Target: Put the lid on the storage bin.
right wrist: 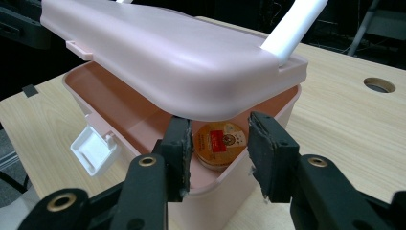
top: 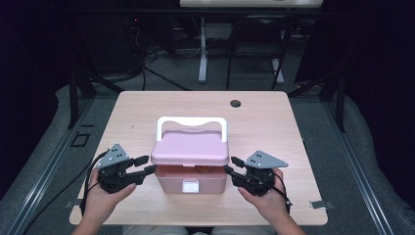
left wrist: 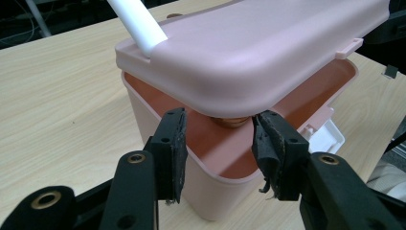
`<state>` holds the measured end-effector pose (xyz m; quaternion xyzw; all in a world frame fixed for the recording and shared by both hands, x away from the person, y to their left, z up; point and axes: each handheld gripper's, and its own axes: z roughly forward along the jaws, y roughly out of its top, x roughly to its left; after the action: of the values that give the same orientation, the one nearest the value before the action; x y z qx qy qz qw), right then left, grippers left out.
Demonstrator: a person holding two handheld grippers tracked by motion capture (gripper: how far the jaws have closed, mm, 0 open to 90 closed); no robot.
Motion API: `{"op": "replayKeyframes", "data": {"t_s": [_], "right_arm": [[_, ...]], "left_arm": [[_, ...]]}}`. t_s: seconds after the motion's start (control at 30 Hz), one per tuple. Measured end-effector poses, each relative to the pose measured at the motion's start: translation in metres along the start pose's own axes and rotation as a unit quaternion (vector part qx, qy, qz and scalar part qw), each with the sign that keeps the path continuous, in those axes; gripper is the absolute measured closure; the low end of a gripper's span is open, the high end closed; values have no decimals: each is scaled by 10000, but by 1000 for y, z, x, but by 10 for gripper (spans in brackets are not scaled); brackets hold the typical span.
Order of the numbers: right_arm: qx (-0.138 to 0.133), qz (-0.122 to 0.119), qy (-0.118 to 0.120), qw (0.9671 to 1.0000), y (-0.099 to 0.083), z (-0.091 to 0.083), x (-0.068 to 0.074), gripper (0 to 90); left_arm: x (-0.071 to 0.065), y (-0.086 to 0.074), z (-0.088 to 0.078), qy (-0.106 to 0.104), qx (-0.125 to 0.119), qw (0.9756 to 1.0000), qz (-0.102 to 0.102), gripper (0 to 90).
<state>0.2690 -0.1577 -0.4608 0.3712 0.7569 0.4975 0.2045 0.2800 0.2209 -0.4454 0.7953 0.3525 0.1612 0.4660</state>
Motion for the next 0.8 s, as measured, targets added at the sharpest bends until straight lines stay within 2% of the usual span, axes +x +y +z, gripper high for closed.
{"op": "replayKeyframes", "data": {"t_s": [0.37, 0.8], "right_arm": [[53, -3, 21, 10000, -6, 1, 0, 603], [88, 113, -151, 9998, -11, 0, -14, 603]], "left_arm": [[0, -7, 2, -22, 22, 10000, -21, 554], [1, -10, 4, -54, 44, 10000, -5, 555]]}}
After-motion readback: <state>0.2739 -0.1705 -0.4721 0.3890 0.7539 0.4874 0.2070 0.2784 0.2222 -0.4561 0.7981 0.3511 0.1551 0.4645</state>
